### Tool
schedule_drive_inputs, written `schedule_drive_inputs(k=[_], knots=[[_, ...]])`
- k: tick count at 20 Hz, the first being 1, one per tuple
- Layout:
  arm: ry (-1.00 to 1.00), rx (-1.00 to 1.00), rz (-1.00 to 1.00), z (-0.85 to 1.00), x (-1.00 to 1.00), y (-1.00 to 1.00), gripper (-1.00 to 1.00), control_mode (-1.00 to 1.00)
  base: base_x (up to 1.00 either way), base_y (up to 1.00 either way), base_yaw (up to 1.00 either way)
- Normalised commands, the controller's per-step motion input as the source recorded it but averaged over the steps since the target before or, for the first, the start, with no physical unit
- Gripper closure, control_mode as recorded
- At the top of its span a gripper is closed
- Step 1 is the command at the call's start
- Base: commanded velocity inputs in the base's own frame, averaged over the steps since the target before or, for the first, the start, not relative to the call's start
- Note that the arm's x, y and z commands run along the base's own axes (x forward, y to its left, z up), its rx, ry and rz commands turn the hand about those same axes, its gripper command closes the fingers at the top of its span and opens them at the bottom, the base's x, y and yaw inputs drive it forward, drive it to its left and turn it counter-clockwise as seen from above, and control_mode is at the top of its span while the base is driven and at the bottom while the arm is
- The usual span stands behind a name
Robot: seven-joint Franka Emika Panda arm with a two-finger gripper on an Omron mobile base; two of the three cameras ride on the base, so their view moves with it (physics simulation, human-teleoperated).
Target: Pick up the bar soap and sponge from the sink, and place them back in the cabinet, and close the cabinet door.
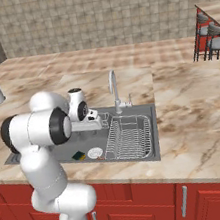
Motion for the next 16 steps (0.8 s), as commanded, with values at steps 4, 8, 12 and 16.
schedule_drive_inputs(k=[4, 8, 12, 16], knots=[[0.0, 0.0, -0.04, -0.15, 0.11, 0.0, -1.0, -1.0, 0.0, 0.0, 0.0], [0.0, 0.0, 0.0, -0.07, 0.02, 0.0, -1.0, -1.0, 0.0, 0.0, 0.0], [0.0, 0.0, 0.0, -0.06, 0.0, 0.0, -1.0, -1.0, 0.0, 0.0, 0.0], [0.0, 0.0, 0.0, -0.06, 0.01, 0.0, -1.0, -1.0, 0.0, 0.0, 0.0]])
